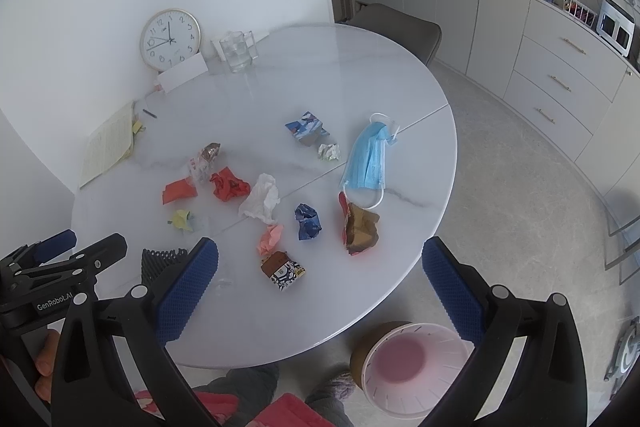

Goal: Collect trash

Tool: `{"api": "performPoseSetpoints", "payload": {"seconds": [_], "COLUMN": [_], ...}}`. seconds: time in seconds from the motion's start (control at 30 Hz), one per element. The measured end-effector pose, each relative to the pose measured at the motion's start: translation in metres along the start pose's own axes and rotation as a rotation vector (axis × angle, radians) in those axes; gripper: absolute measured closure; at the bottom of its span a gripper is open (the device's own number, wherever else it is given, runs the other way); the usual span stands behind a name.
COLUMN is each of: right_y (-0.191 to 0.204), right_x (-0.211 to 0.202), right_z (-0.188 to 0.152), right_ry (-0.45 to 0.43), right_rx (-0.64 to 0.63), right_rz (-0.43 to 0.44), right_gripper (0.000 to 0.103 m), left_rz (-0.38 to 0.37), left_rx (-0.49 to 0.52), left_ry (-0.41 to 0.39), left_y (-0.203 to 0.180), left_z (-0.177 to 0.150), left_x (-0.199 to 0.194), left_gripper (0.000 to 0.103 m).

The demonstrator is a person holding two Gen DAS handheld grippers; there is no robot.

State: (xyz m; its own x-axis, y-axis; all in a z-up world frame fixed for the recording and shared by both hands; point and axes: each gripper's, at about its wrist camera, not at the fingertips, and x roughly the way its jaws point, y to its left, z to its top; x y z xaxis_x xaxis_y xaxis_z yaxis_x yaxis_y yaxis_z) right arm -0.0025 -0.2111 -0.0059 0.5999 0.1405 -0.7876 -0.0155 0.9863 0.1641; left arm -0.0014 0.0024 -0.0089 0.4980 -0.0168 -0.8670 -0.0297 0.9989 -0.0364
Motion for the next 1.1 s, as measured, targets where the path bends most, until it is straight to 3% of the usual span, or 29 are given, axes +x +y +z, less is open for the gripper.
{"api": "performPoseSetpoints", "payload": {"seconds": [1.1], "right_y": [0.0016], "right_x": [0.0021], "right_z": [-0.0020], "right_ry": [0.009], "right_rx": [-0.013], "right_rz": [-0.007], "right_gripper": [0.002], "left_rz": [0.001], "left_rx": [-0.009], "left_ry": [0.008], "left_y": [0.0015], "left_z": [-0.0006], "left_x": [0.0037], "left_gripper": [0.008]}}
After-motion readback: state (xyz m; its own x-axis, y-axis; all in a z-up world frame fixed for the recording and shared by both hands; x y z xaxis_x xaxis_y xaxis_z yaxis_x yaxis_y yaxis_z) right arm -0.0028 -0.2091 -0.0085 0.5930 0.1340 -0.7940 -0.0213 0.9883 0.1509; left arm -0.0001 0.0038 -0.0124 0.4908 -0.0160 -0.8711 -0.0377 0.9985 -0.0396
